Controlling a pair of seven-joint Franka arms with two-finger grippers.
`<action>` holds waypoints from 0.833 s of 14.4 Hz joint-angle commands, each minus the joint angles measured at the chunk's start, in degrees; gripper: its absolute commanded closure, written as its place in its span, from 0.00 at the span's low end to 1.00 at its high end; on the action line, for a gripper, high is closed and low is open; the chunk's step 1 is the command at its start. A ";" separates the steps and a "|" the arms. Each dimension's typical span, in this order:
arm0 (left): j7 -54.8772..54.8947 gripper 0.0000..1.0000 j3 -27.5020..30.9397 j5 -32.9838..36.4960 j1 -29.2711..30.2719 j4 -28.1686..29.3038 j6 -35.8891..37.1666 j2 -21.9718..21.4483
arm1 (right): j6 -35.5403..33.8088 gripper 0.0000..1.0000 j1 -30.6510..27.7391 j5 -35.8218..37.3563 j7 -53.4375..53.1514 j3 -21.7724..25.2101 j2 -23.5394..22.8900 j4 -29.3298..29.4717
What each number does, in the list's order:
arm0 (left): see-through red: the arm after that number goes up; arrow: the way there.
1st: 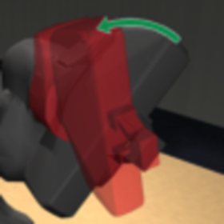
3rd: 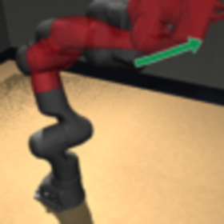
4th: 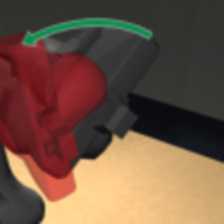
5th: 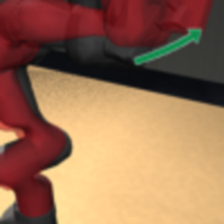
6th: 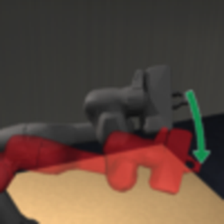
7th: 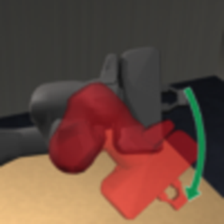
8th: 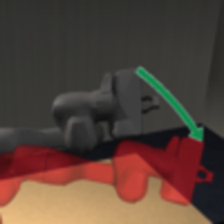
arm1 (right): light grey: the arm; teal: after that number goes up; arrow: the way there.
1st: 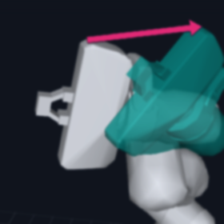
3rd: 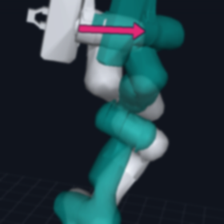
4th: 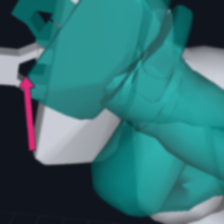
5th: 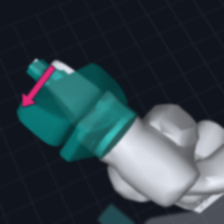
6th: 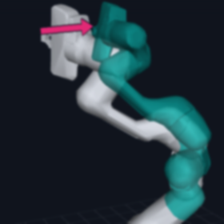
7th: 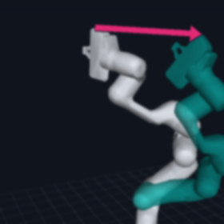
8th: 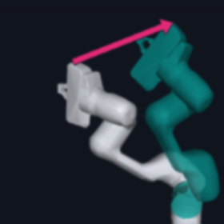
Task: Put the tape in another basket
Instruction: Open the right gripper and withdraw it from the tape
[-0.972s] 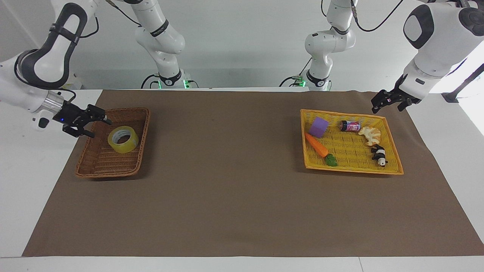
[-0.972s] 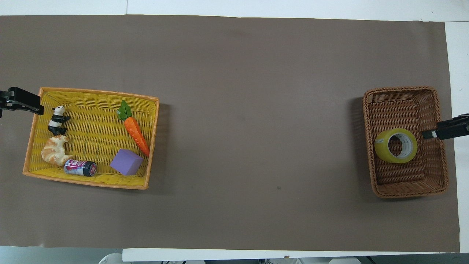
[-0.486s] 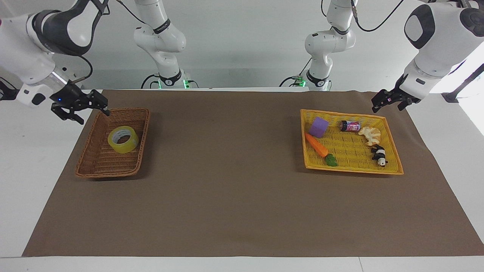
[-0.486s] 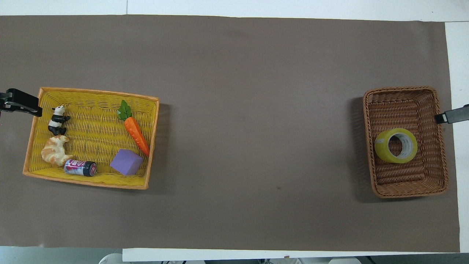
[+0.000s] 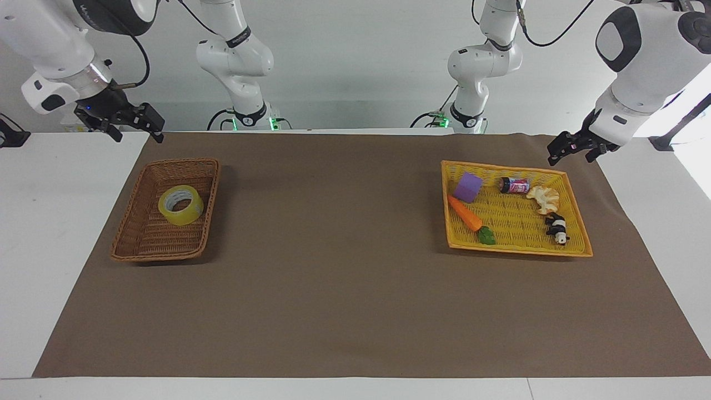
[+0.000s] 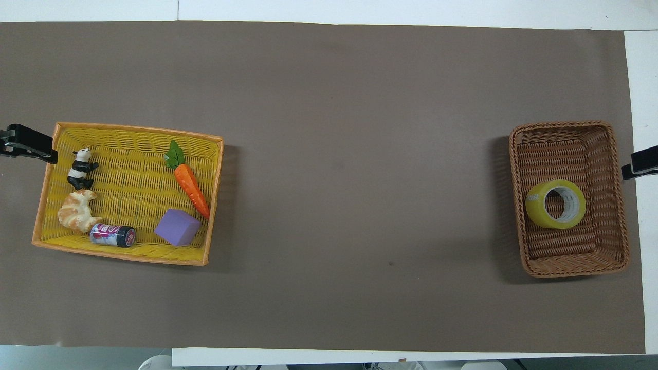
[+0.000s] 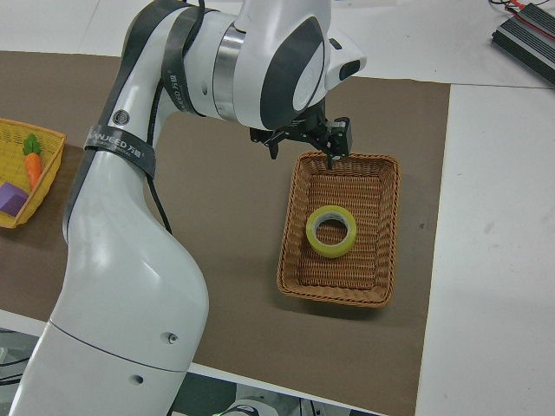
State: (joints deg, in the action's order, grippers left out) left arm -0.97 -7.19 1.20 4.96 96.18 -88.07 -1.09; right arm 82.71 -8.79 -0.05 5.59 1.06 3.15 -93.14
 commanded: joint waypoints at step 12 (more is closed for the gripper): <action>0.18 0.01 0.08 1.17 -0.03 0.23 0.80 -0.58 | -2.20 0.00 9.41 2.51 -0.76 6.76 -2.80 5.60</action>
State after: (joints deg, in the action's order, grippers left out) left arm -0.97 -7.19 1.20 4.96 96.18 -88.06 -1.09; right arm 81.74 -0.06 1.94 4.80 7.32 0.92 -88.85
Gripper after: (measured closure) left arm 0.004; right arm 0.000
